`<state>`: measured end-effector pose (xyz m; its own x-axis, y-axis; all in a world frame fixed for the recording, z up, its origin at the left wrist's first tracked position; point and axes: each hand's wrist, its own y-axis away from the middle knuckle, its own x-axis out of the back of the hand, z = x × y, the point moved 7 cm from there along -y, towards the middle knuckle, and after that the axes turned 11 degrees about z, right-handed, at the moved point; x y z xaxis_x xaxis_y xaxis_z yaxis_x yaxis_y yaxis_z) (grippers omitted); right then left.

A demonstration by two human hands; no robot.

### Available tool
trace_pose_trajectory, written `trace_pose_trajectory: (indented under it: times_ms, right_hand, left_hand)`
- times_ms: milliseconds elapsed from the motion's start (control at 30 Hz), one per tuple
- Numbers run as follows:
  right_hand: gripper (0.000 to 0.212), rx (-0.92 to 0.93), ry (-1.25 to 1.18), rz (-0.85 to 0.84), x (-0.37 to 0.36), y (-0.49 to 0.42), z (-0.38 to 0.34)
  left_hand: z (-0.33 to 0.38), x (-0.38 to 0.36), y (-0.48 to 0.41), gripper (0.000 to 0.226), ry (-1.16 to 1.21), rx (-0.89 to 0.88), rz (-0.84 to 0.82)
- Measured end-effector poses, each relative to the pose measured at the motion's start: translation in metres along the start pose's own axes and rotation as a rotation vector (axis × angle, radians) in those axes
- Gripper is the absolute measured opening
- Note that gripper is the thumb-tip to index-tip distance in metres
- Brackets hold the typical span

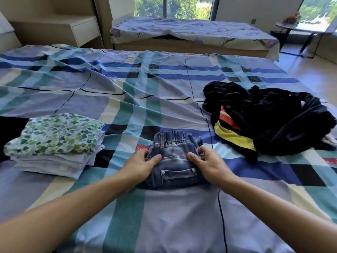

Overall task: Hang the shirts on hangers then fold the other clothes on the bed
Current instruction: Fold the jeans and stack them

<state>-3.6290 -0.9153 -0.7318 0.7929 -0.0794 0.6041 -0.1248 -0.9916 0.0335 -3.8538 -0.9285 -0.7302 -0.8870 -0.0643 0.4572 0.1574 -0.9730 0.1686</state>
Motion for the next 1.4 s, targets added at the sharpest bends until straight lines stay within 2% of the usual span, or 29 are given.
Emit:
trace_pose_trajectory:
  times_ms: [133, 167, 233, 300, 333, 367, 433, 467, 533, 600, 633, 700, 767, 800, 833, 967, 1100, 1300, 1400]
  right_hand:
    - [0.034, 0.027, 0.286, 0.119, -0.001, 0.003, -0.01]
    - [0.037, 0.059, 0.387, 0.138, -0.001, 0.004, -0.015]
    - [0.046, 0.116, 0.565, 0.173, 0.0, 0.004, -0.023]
    - [0.06, 0.103, 0.595, 0.189, 0.004, 0.002, -0.022]
    - [0.069, 0.078, 0.58, 0.181, 0.005, 0.0, -0.019]
    - [0.076, 0.049, 0.56, 0.162, 0.006, -0.001, -0.015]
    - [0.083, -0.02, 0.463, 0.103, 0.006, -0.006, -0.008]
    - [0.085, -0.052, 0.379, 0.063, 0.006, -0.008, -0.006]
    - [0.087, -0.145, 0.16, -0.009, 0.006, -0.009, -0.005]
    - [0.079, -0.276, -0.065, -0.045, 0.007, -0.006, -0.006]
    - [0.073, -0.335, -0.157, -0.067, 0.006, -0.003, -0.007]
    - [0.061, -0.399, -0.28, -0.1, 0.002, 0.002, -0.011]
    - [0.055, -0.393, -0.381, -0.116, -0.004, 0.003, -0.015]
    - [0.057, -0.375, -0.439, -0.108, -0.005, 0.002, -0.016]
    - [0.061, -0.349, -0.487, -0.095, -0.005, 0.001, -0.019]
    - [0.086, -0.195, -0.489, -0.047, -0.003, 0.003, -0.03]
    - [0.087, -0.02, -0.429, -0.041, -0.008, 0.005, -0.063]
    - [0.056, 0.285, -0.528, -0.099, -0.063, 0.004, -0.182]
    - [0.036, 0.428, -0.402, -0.102, -0.11, -0.004, -0.24]
  left_hand:
    - [0.004, 0.005, -0.006, 0.042, -0.168, -0.076, 0.241]
    - [0.011, 0.007, -0.005, 0.047, -0.222, -0.151, 0.28]
    - [0.032, 0.007, 0.006, 0.06, -0.452, -0.476, 0.369]
    - [0.046, -0.01, 0.016, 0.064, -0.704, -0.861, 0.319]
    - [0.044, -0.02, 0.018, 0.061, -0.816, -0.976, 0.204]
    - [0.038, -0.026, 0.016, 0.06, -0.867, -0.995, 0.084]
    - [0.021, -0.028, 0.002, 0.055, -0.844, -0.792, -0.117]
    - [0.017, -0.026, -0.001, 0.055, -0.838, -0.692, -0.121]
    - [0.014, -0.015, -0.002, 0.069, -0.858, -0.517, 0.031]
    - [0.013, -0.004, -0.001, 0.086, -0.782, -0.277, 0.125]
    - [0.009, 0.0, -0.002, 0.089, -0.715, -0.168, 0.12]
    - [-0.001, 0.004, -0.008, 0.081, -0.538, -0.007, 0.07]
    - [-0.011, 0.005, -0.011, 0.072, -0.271, 0.129, -0.021]
    - [-0.014, 0.004, -0.011, 0.076, -0.149, 0.179, -0.061]
    - [-0.016, 0.004, -0.009, 0.079, -0.047, 0.206, -0.083]
    - [-0.003, 0.017, -0.003, 0.056, 0.265, 0.198, -0.043]
    - [0.023, 0.069, -0.008, 0.053, 0.295, 0.067, 0.133]
    - [0.046, 0.203, -0.013, 0.042, 0.277, -0.062, 0.504]
    - [0.03, 0.27, -0.019, 0.032, 0.173, -0.066, 0.667]
